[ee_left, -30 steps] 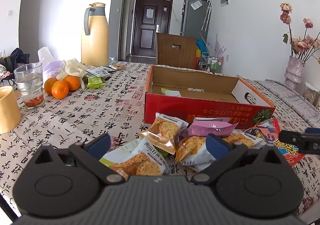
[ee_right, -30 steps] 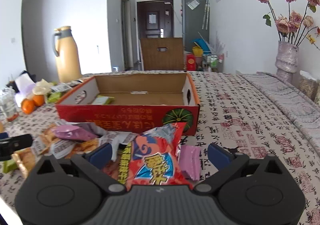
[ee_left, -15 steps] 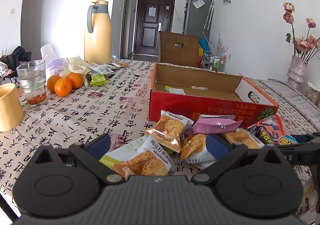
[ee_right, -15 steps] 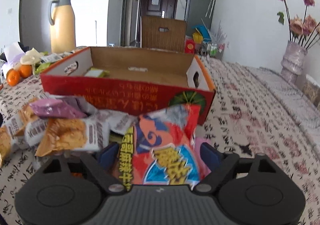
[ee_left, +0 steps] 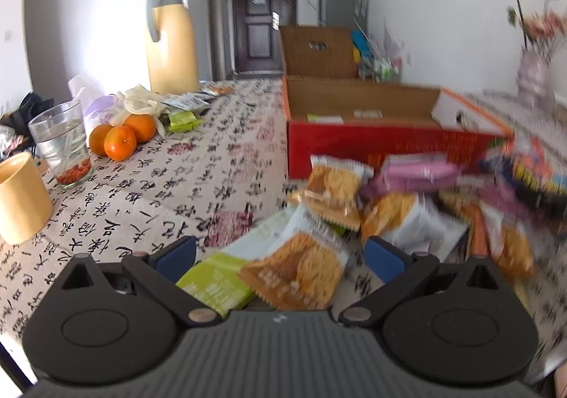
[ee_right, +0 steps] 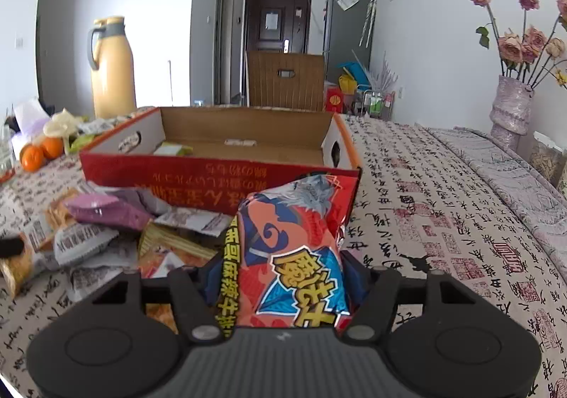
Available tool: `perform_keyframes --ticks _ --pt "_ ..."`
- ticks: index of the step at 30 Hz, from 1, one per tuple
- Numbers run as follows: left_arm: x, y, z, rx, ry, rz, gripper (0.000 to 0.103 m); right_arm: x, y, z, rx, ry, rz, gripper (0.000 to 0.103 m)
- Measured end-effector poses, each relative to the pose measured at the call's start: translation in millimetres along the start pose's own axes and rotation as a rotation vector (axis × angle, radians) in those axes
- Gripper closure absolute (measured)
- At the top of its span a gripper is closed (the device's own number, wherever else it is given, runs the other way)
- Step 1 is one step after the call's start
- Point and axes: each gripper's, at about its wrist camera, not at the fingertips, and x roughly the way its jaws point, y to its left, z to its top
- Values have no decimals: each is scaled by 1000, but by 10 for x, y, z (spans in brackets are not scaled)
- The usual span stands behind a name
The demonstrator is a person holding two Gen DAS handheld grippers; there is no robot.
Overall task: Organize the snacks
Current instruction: 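Grasp the red-orange chip bag with the right tool, then grasp a white cracker packet with the left tool while the right tool lifts the chip bag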
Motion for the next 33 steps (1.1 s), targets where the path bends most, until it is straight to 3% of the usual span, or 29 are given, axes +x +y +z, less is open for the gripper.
perform_keyframes --ticks 6,12,17,19,21,30,32,33 --pt "127 -148 -118 140 50 27 0 -92 -44 14 21 -34 12 39" --pt "226 -221 -79 173 37 36 2 -111 -74 -29 31 -29 22 39" --pt "275 -245 -89 189 42 47 22 -127 -108 -47 40 -32 28 39" --pt "243 -256 -96 201 28 46 37 -130 -118 -54 44 -32 30 39" --pt "206 -255 -91 204 16 29 45 -121 -112 -52 46 -31 32 39" --pt "73 -244 -73 171 -25 -16 63 -130 -135 -75 55 -28 35 39" --pt "50 -251 -53 171 -24 -19 90 -142 -146 -75 57 -29 34 39" --pt "48 -254 -47 172 -19 -20 89 -147 -151 -77 58 -30 34 39"
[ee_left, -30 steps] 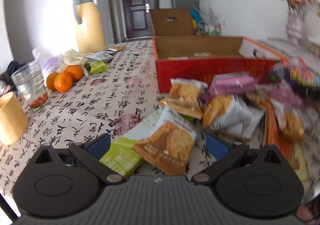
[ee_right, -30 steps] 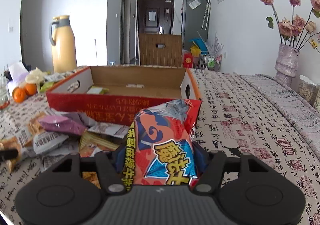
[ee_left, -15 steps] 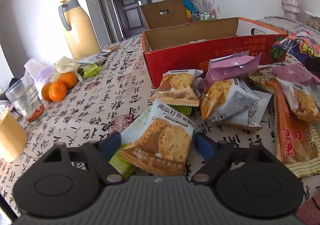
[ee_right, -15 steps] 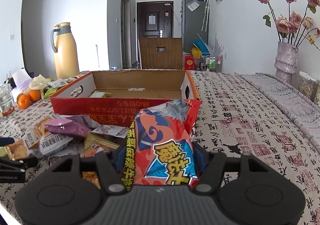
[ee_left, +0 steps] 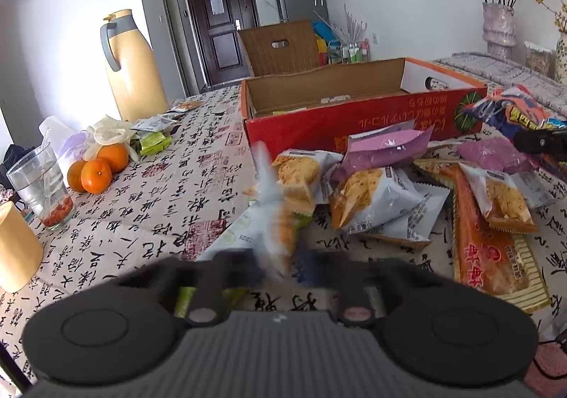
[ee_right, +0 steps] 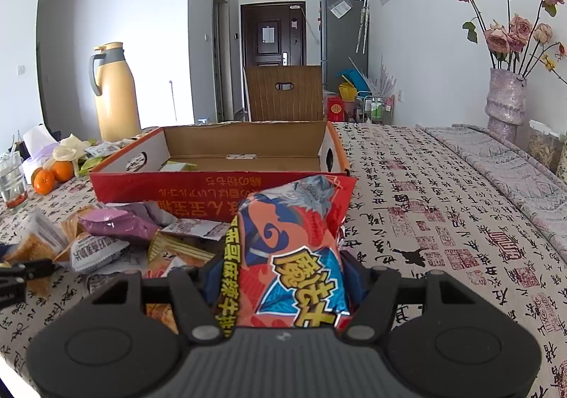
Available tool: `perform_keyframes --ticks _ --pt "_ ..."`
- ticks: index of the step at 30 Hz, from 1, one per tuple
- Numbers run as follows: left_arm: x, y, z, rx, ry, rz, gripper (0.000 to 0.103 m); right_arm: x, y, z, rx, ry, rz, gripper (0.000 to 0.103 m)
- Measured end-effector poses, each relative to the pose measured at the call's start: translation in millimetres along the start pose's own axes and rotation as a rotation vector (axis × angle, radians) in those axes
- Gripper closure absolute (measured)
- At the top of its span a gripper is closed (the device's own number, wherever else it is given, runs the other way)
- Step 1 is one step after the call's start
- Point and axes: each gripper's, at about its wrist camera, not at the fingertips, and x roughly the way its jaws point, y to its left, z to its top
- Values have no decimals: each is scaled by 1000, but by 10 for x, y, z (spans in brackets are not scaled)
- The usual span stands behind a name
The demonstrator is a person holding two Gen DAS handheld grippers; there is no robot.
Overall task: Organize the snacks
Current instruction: 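Grasp a white cracker packet with the left tool while the right tool lifts the chip bag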
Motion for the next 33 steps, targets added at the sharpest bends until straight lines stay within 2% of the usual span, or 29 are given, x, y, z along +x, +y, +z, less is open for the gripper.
perform_keyframes --ticks 8,19,25,33 --pt "-12 -2 -28 -12 7 -6 89 -28 -12 -19 4 0 0 39" --pt "-240 27 90 -44 -83 -1 90 -109 -4 -11 5 -15 2 39" --pt "-286 91 321 -91 -140 -1 90 -123 10 91 5 -40 18 39" --pt "-230 95 809 -121 -233 -30 90 -45 66 438 -11 -116 42 39"
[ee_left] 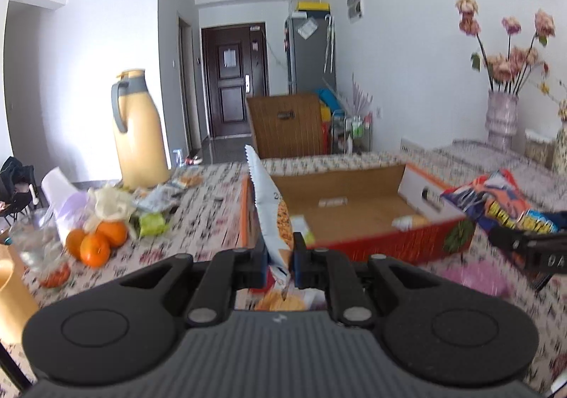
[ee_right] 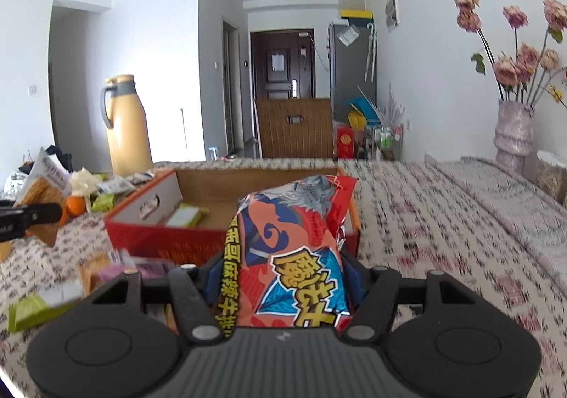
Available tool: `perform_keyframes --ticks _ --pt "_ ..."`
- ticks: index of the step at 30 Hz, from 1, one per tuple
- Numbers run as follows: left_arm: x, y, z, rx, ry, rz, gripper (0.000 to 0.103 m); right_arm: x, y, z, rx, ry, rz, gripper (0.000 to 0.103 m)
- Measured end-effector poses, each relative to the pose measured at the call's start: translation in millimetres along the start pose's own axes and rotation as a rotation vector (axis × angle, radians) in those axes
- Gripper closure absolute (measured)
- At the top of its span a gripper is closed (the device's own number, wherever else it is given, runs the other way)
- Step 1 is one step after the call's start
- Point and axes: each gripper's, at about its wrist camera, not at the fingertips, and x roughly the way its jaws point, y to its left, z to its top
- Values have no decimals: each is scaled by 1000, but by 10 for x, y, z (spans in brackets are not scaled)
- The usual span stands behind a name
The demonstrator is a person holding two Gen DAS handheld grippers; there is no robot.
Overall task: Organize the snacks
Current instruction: 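Grasp a white cracker packet with the left tool while the right tool lifts the chip bag, then lower both packets into the cardboard box and open both tools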
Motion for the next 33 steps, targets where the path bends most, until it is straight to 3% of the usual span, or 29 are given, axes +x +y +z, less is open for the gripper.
perform_keyframes --ticks 10,21,33 --pt "436 -84 445 -53 -45 -14 90 503 6 474 -28 -44 17 39" --pt "1099 -87 817 -121 -31 -51 90 1244 27 884 -17 -7 53 39" --pt "1673 70 656 -212 19 -27 90 1791 -40 724 23 45 70 38"
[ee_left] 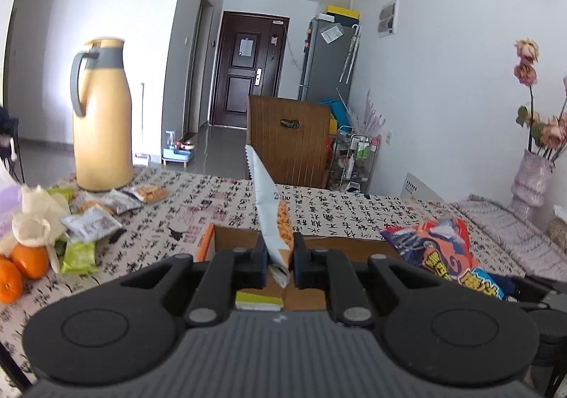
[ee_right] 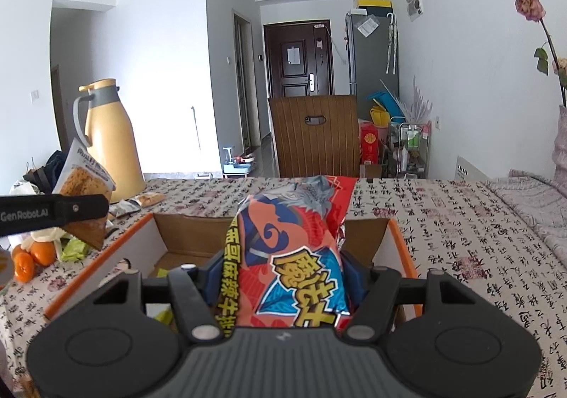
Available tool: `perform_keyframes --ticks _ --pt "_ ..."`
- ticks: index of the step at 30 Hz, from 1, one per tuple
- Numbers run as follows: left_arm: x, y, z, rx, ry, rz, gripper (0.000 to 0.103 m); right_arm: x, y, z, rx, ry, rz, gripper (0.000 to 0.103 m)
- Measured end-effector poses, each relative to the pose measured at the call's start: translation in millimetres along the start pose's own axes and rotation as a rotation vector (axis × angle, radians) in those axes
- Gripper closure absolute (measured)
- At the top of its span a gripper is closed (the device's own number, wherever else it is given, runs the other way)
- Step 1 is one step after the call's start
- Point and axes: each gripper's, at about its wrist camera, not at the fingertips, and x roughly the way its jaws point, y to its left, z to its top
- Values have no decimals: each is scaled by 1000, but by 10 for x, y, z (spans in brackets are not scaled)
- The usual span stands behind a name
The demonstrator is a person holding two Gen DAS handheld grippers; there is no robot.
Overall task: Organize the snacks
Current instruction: 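Lower both packets into the cardboard box and open both tools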
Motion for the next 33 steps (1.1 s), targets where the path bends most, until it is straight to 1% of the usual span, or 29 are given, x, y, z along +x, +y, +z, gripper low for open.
perform_keyframes --ticks 3,7,9,11,12,13,14,15,16,18,24,27,30,33 --pt "70 30 -48 1 20 11 90 74 -31 -62 2 18 4 39" --pt "125 -20 -123 34 56 16 90 82 5 -102 -17 30 6 38" --pt "124 -28 -146 30 62 24 88 75 16 -110 -18 30 4 33" --pt "111 -23 -163 27 55 41 72 61 15 -115 -18 23 -3 28" --pt "92 -17 -166 22 47 48 48 48 9 -114 -12 18 -3 20" --pt "68 -18 -162 18 34 61 26 33 0 -114 -6 9 -7 16" --pt "29 -16 -165 17 11 78 17 20 -10 -114 0 1 -14 7" --pt "-3 -15 -159 15 -10 90 4 11 -24 -115 9 -5 -21 1" --pt "-40 -12 -156 8 -28 98 0 -6 -33 -116 18 -9 -23 0" --pt "-76 -3 -139 -7 -46 112 0 -1 -52 -116 31 0 -23 0" --pt "-66 7 -117 -16 -28 128 0 7 -45 -124 26 8 -26 0" --pt "-81 27 -104 -33 -17 112 0 -4 -36 -113 21 8 -29 0" --pt "-125 16 -83 -35 -24 113 0 -22 8 -95 -1 11 -35 0" --pt "-185 21 -29 -58 -20 99 0 -89 69 -60 -21 2 -37 0"
